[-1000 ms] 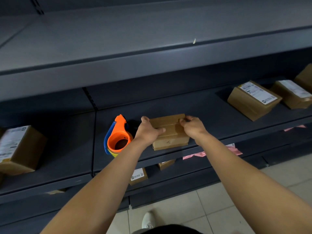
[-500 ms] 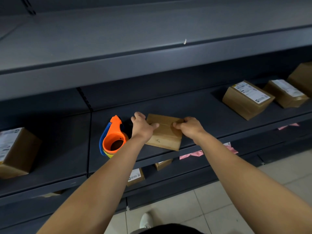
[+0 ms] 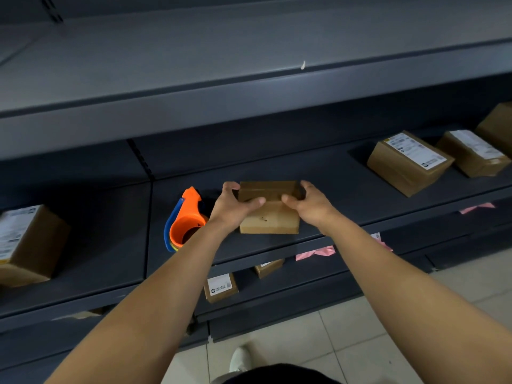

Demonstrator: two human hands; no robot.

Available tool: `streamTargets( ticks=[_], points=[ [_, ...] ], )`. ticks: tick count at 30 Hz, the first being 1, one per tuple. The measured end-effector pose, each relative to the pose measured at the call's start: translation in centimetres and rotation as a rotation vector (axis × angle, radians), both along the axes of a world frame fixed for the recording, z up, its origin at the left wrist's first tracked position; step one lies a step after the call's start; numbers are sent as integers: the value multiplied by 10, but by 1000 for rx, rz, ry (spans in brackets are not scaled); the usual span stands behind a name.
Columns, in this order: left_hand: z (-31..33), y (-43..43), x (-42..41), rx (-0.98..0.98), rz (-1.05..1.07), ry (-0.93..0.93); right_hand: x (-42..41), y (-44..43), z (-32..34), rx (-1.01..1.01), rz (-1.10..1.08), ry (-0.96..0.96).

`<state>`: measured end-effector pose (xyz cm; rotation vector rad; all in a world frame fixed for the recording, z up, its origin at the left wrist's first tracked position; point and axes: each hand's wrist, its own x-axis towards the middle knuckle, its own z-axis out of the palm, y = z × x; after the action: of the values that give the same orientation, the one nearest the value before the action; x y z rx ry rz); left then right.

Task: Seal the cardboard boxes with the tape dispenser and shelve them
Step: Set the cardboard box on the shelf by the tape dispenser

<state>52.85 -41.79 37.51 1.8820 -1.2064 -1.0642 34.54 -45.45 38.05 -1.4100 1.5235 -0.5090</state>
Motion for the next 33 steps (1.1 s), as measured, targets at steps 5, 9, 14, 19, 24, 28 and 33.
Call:
streamTargets(
  ticks=[5, 9, 14, 19, 24, 28, 33],
  points=[
    [-3, -3, 1, -31, 38, -19, 6, -5, 3, -93, -55, 92],
    [-5, -4, -2, -19, 117, -41, 9, -10, -8, -83, -123, 53],
    [-10, -7, -2, -47, 168, -39, 11, -13, -18, -60, -169, 14],
    [-19, -5, -2, 1, 180, -58, 8, -13, -24, -108, -236, 51],
    [-20, 0, 0, 3, 184, -73, 11, -10, -21, -142, -239, 79],
    [-18, 11, 19, -175, 272, -352, 23, -7, -11, -302, -264, 137],
    [-18, 29, 56, 147, 470, -724, 47, 3, 5, -421, -190, 51]
  ],
)
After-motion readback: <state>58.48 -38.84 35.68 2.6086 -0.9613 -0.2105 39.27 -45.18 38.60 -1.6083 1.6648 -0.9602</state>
